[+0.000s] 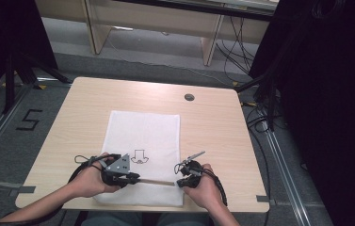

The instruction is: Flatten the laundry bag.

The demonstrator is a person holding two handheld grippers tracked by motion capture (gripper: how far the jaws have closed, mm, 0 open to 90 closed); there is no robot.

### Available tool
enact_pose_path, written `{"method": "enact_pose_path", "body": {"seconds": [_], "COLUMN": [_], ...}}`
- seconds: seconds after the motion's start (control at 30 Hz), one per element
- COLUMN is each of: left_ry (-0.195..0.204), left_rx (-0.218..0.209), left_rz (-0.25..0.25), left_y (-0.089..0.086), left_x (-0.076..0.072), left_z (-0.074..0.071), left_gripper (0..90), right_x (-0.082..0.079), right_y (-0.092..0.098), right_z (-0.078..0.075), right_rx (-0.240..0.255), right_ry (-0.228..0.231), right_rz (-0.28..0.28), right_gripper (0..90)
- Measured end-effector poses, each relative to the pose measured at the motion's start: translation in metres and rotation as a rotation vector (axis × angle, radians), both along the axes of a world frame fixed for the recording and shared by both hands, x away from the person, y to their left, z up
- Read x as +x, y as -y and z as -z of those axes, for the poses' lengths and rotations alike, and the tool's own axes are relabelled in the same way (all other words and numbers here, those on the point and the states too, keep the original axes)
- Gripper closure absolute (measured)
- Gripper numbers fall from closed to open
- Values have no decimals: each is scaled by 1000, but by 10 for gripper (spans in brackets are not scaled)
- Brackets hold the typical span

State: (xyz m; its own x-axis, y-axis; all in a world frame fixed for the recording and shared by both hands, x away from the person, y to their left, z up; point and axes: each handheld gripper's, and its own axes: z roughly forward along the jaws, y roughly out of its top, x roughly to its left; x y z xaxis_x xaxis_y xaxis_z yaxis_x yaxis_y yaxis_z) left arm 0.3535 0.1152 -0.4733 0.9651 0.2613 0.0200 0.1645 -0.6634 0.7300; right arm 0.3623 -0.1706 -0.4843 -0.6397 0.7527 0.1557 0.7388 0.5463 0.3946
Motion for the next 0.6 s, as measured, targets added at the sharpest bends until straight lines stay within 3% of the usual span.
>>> {"method": "enact_pose_path", "body": {"seconds": [0.17, 0.23, 0.33, 0.5, 0.53, 0.6], "left_ry": [-4, 1, -11, -3, 15, 5], "left_rx": [-11, 5, -17, -1, 9, 5], "left_rz": [-10, -5, -18, -19, -14, -16], "left_y": [-1, -3, -6, -6, -7, -8], "left_x": [0, 0, -1, -1, 0, 0], "left_z": [0, 0, 1, 0, 0, 0], "left_gripper": [817, 817, 817, 817, 817, 817], "right_x": [0, 0, 0, 0, 0, 0], "right_y": [0, 0, 0, 0, 0, 0], "right_z": [0, 0, 0, 0, 0, 0], "right_rx": [-1, -1, 0, -1, -1, 0], "right_ry": [0, 0, 0, 0, 0, 0], "right_rz": [-2, 0, 2, 3, 3, 2], "right_gripper": [900, 900, 900, 900, 900, 900]}}
